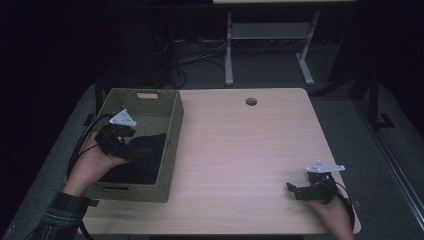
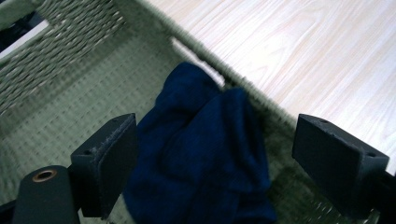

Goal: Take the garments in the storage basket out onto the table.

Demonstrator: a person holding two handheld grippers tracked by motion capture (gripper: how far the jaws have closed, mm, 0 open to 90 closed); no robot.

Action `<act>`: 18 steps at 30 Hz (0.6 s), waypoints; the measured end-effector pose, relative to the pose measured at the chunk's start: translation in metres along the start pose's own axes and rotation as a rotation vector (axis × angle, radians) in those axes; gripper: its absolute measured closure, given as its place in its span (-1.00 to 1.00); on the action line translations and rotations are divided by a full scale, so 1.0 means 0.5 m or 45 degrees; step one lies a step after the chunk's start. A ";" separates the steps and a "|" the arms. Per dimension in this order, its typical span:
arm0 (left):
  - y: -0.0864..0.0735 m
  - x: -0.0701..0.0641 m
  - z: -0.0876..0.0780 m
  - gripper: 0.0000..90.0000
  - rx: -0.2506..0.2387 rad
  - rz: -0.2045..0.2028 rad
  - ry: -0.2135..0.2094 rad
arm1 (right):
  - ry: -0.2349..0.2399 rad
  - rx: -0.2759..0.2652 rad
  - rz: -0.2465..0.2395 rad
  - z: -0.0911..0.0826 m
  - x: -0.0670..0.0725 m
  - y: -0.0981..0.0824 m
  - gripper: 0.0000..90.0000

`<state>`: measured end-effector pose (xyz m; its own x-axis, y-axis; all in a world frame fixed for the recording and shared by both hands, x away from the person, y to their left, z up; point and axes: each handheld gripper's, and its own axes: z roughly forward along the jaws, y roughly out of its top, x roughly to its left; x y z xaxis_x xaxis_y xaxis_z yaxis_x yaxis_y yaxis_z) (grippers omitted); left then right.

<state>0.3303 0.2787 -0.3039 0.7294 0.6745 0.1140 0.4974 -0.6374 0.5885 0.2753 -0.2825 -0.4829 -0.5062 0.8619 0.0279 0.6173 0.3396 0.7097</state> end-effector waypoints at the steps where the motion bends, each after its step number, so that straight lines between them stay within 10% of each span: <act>1: -0.004 0.004 -0.001 -0.69 0.006 -0.003 0.004 | 0.000 0.000 0.000 0.000 0.000 0.000 -0.88; 18: -0.065 0.029 0.002 -0.70 0.081 -0.067 0.012 | -0.003 0.000 0.000 0.000 0.000 0.000 -0.88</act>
<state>0.3252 0.3088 -0.3223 0.6971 0.7110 0.0919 0.5642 -0.6232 0.5417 0.2753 -0.2825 -0.4830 -0.5049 0.8627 0.0265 0.6175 0.3396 0.7095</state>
